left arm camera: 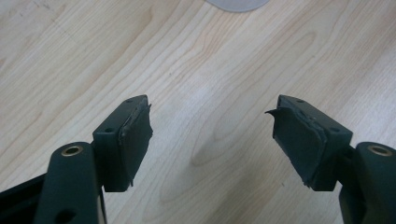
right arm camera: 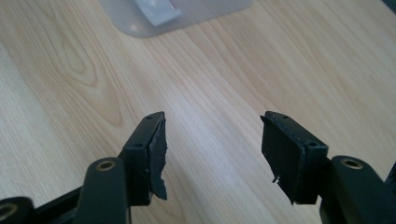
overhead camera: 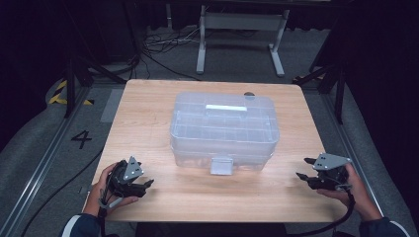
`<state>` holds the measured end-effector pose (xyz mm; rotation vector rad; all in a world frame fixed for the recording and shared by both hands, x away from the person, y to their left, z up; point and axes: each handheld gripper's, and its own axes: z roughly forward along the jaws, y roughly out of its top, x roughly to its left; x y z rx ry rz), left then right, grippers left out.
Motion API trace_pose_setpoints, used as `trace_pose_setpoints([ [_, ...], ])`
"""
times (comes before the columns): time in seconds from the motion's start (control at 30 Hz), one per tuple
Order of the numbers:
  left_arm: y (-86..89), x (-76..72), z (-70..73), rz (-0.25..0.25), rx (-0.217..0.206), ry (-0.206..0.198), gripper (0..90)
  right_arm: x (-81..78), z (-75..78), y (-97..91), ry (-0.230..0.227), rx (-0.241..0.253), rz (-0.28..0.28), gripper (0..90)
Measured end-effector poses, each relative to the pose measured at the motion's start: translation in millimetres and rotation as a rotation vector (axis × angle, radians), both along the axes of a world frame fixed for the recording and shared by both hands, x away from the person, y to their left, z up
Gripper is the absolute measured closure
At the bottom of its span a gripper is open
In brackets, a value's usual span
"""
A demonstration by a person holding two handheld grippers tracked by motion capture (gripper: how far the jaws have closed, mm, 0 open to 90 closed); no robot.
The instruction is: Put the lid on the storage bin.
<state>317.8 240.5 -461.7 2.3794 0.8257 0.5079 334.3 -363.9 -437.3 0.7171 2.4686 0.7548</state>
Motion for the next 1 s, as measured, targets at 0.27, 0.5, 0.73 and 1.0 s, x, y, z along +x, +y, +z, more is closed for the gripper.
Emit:
trace_pose_setpoints([
  [0.27, 17.6, -0.9, -8.0, 0.019, -0.054, 0.044, 24.6, -6.1, -16.9, -26.4, 0.025, 0.085, -0.083, 36.9],
  [0.5, 27.4, 0.2, -14.3, 0.055, -0.116, 0.080, 19.1, -13.0, -33.3, -47.8, 0.057, 0.155, -0.165, 32.4],
  [0.73, 27.7, 2.2, -24.4, 0.098, -0.113, 0.117, 17.8, -16.8, -44.1, -58.5, 0.086, 0.216, -0.221, 28.2],
  [1.0, 30.2, -1.0, -34.1, 0.140, -0.192, 0.095, 13.5, -18.8, -55.4, -65.8, 0.095, 0.298, -0.266, 23.4],
])
